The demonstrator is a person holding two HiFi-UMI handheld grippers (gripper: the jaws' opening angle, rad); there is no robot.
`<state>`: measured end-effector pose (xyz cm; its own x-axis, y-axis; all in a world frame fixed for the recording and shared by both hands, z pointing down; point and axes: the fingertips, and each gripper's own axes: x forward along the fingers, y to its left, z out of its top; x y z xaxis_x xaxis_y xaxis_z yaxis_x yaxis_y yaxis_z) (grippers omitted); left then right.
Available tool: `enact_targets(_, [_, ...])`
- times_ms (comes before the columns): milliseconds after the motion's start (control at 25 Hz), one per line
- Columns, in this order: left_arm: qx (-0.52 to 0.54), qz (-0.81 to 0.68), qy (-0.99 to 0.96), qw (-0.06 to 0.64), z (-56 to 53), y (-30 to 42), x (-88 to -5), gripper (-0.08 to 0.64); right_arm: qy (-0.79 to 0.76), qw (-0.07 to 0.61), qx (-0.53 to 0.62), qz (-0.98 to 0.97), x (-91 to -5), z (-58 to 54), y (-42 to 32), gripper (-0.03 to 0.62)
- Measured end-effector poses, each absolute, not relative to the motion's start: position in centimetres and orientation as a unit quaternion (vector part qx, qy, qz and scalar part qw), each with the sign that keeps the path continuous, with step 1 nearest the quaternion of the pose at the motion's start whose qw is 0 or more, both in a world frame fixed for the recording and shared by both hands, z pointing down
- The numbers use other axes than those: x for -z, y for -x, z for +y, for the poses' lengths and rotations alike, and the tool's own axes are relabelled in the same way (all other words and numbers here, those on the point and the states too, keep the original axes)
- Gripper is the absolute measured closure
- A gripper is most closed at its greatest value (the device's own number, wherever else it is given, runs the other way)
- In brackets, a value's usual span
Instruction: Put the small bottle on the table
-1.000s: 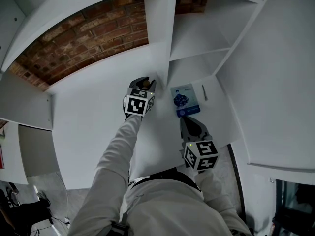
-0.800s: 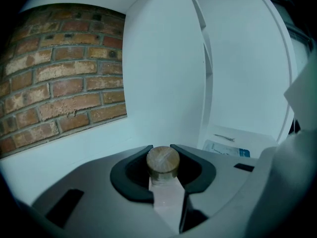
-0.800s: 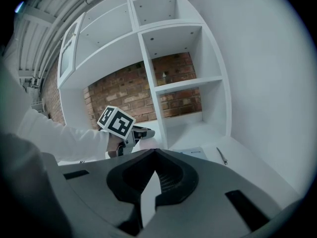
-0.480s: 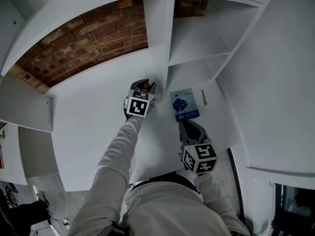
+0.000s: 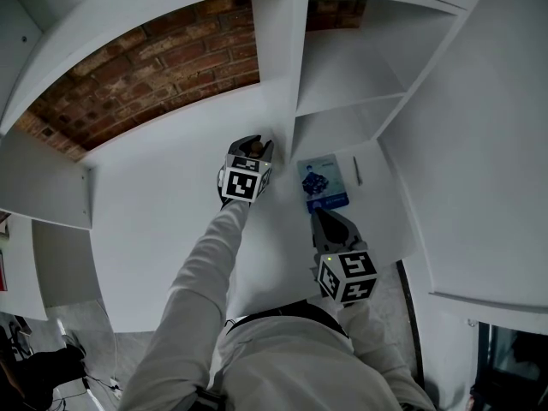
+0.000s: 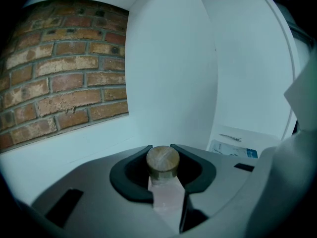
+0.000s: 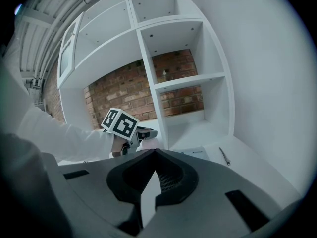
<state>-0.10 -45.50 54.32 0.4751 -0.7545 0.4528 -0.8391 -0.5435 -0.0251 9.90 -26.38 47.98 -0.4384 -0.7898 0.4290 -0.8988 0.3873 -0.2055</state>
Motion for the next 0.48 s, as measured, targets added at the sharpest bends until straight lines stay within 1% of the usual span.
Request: enact_targets(480, [-0.203, -0.472, -0.852, 0.1, -45.4, 0.22, -54.1, 0.436, -0.513, 0.135, -0.206, -0.822, -48.06, -26.0, -9.49, 0.565])
